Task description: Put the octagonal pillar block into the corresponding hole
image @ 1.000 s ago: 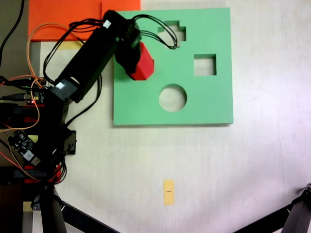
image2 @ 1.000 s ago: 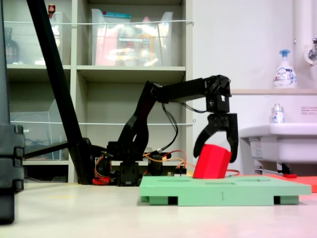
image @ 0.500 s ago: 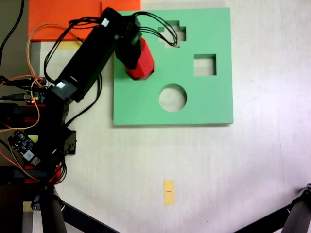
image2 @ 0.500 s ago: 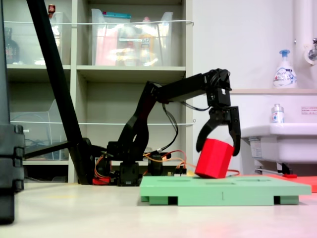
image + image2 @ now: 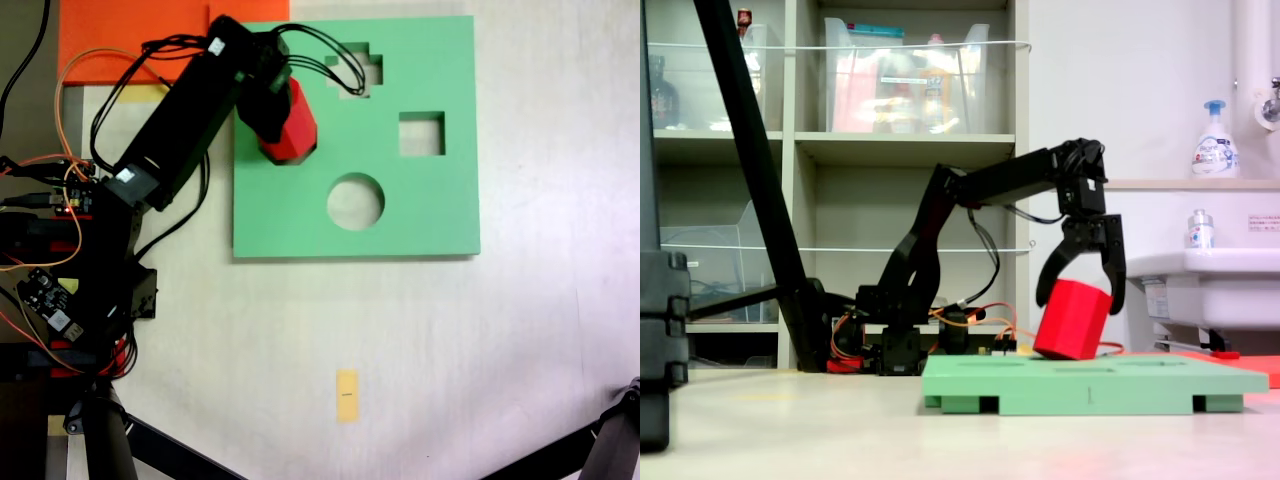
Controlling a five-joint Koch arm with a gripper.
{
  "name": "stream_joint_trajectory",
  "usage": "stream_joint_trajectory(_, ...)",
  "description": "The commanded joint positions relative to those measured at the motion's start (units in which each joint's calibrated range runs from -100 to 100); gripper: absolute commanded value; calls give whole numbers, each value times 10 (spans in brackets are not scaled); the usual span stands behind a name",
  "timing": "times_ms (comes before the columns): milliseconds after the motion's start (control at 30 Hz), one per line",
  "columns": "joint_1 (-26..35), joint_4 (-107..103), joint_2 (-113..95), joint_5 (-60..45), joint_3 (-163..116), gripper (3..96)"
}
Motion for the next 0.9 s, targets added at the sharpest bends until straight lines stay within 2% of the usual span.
stream_joint_trajectory(33, 1, 0, -2, 7, 27, 417)
stream_joint_trajectory(900, -22, 0, -178, 0, -240, 469)
